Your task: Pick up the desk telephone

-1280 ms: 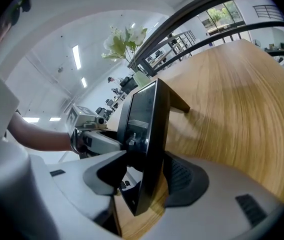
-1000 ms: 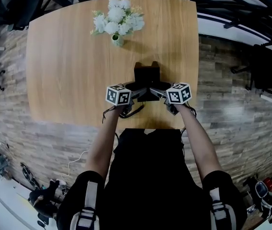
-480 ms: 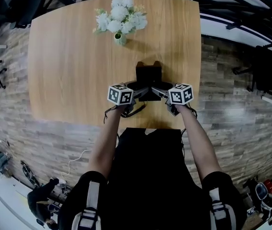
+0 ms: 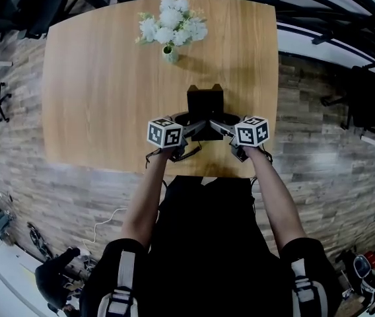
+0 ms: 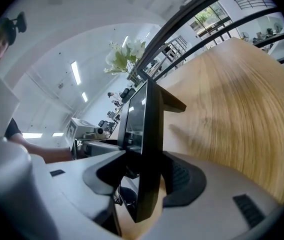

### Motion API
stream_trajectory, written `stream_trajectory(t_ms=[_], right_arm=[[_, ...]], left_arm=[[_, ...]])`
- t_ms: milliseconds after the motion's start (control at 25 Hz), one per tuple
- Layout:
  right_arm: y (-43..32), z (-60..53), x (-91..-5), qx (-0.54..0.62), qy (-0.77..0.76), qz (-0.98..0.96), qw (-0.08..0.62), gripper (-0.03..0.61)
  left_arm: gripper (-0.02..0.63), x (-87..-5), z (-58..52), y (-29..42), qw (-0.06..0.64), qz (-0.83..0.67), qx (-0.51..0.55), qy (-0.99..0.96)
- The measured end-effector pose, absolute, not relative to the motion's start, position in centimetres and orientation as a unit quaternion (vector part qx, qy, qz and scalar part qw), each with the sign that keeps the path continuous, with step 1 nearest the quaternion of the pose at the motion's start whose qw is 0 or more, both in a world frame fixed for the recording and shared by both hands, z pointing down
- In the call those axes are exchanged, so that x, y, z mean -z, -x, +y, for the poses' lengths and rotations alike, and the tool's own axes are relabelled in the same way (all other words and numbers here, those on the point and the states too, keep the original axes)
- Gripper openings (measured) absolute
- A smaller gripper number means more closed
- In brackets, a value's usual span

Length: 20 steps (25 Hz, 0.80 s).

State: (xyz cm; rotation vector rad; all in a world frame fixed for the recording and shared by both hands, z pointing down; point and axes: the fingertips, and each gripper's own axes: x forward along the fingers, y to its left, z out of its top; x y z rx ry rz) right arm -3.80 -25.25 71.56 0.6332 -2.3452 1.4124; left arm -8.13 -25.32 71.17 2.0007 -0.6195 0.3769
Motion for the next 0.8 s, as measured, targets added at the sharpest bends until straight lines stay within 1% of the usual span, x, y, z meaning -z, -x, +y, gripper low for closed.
stream_trajectory(t_ms=[800], right_arm=[[3.7,-21.3,-65.9,-0.471,-0.242,-0.834,0.156,0.229]], left_arm=[[0.244,-65.6,-21.5,8.2,0.457,-0.243,-0.126,-0.846]])
